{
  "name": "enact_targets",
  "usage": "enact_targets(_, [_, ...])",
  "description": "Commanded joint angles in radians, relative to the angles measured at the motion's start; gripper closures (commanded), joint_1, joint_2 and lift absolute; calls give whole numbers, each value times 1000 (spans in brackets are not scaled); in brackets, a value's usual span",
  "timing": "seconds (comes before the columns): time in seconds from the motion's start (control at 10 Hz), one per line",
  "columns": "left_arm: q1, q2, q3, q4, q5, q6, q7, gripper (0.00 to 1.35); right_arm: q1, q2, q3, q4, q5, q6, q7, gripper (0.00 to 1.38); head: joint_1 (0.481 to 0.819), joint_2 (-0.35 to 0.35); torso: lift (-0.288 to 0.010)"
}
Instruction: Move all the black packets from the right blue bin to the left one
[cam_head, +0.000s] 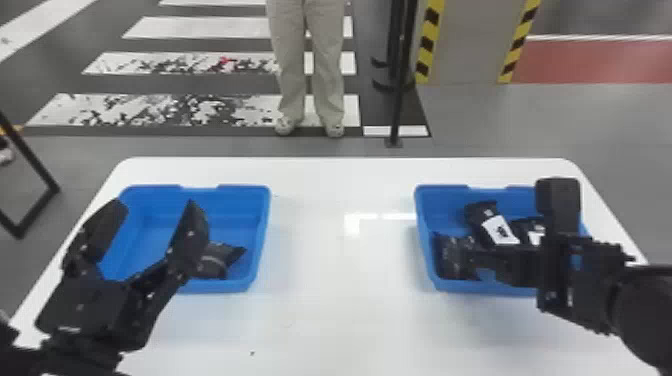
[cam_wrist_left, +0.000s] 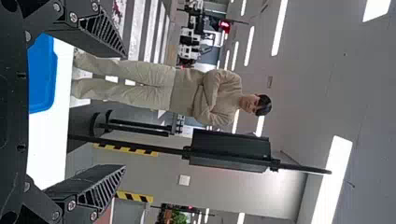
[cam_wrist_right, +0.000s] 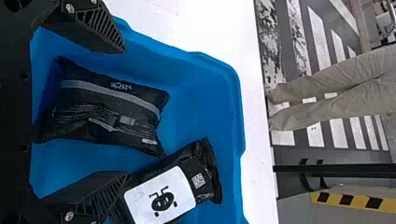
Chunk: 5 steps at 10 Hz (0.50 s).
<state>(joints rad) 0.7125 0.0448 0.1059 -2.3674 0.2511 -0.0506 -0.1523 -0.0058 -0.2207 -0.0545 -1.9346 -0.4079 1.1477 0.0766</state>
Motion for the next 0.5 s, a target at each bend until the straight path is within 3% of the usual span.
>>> enact_targets(0.0, [2,0,2,3,2,-6,0,196,-7,0,1,-3,-5,40,-15,136,695,19,-140])
enact_targets(0.4, [2,-2,2,5,4,-13,0,196,-53,-3,13,71,-9,72,-32,206,695,17,-140])
